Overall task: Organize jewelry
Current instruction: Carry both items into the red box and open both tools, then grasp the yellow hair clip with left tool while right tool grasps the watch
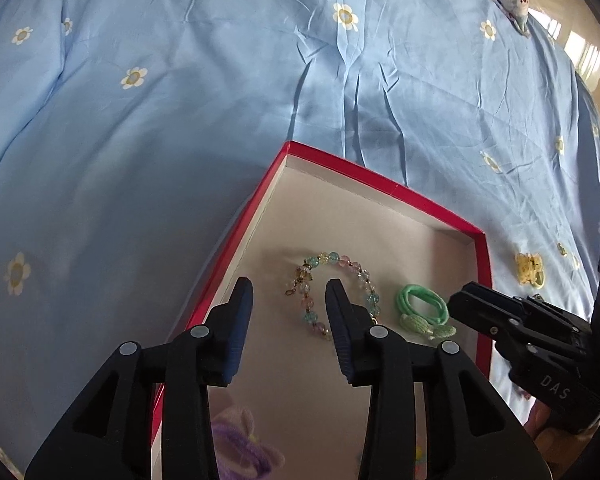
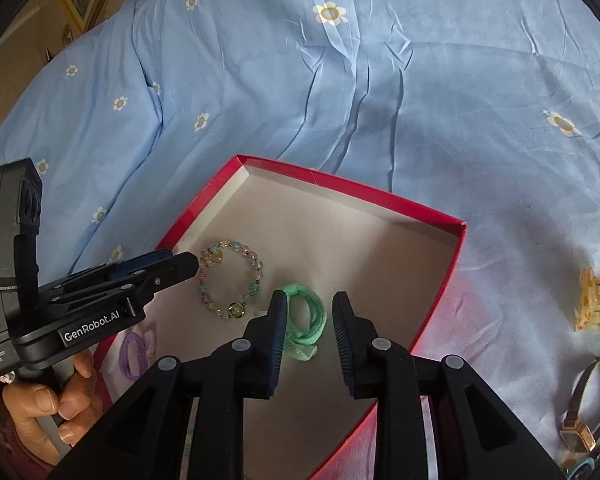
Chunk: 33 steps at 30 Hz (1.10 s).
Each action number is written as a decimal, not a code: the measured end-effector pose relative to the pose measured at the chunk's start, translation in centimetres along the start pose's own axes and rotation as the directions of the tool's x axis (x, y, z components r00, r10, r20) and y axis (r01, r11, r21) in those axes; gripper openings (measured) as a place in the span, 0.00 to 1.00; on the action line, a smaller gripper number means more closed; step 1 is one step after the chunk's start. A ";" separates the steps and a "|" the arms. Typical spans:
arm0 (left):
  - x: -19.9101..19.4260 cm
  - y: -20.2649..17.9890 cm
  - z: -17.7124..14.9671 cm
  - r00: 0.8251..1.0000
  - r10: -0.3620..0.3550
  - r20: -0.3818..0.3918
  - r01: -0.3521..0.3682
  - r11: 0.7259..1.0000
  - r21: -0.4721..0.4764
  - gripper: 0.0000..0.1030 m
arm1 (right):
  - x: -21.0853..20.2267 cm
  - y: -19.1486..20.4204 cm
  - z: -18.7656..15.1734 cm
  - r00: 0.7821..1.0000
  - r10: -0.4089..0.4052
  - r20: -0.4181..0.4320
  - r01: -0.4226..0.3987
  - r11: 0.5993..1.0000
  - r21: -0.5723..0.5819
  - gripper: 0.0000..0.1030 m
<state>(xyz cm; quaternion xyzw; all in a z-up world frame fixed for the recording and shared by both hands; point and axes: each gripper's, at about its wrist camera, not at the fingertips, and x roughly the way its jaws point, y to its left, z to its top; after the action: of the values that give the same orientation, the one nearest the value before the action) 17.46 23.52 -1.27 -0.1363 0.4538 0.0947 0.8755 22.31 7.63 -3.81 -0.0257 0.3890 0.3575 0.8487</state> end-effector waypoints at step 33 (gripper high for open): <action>-4.7 -12.7 -5.9 0.982 -0.183 -0.044 0.187 0.970 0.154 0.44 | -17.0 -12.9 -10.9 0.973 -0.189 0.132 0.153 0.957 0.245 0.41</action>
<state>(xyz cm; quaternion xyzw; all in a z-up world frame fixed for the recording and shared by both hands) 13.94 9.39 1.34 -0.1099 0.4580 -0.0255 0.8817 15.90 -15.45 -2.88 0.0681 0.3576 0.2352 0.9012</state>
